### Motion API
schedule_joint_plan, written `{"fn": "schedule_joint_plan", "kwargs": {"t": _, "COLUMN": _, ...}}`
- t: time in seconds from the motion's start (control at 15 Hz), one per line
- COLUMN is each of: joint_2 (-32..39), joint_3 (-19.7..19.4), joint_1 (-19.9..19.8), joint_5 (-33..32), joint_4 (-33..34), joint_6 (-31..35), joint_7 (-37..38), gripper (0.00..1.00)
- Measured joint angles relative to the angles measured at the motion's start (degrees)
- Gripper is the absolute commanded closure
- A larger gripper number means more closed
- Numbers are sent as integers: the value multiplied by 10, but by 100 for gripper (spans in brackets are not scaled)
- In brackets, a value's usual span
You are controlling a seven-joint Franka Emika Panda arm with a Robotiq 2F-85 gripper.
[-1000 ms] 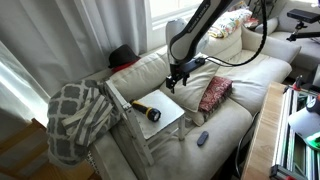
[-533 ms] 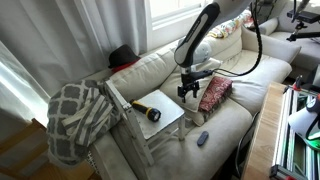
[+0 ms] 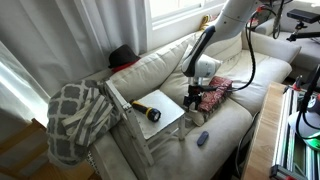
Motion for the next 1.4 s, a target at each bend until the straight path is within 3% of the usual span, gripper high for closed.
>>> {"fn": "schedule_joint_plan", "kwargs": {"t": 0.33, "joint_2": 76, "joint_3": 32, "joint_1": -11, "joint_5": 25, "joint_4": 20, "joint_6": 170, "joint_7": 21, "gripper": 0}}
{"fn": "schedule_joint_plan", "kwargs": {"t": 0.73, "joint_2": 85, "joint_3": 36, "joint_1": -12, "joint_5": 5, "joint_4": 29, "joint_6": 181, "joint_7": 40, "gripper": 0}}
{"fn": "schedule_joint_plan", "kwargs": {"t": 1.13, "joint_2": 124, "joint_3": 7, "joint_1": 46, "joint_5": -87, "joint_4": 73, "joint_6": 192, "joint_7": 85, "gripper": 0}}
{"fn": "schedule_joint_plan", "kwargs": {"t": 1.4, "joint_2": 164, "joint_3": 0, "joint_1": 57, "joint_5": -128, "joint_4": 93, "joint_6": 236, "joint_7": 86, "gripper": 0}}
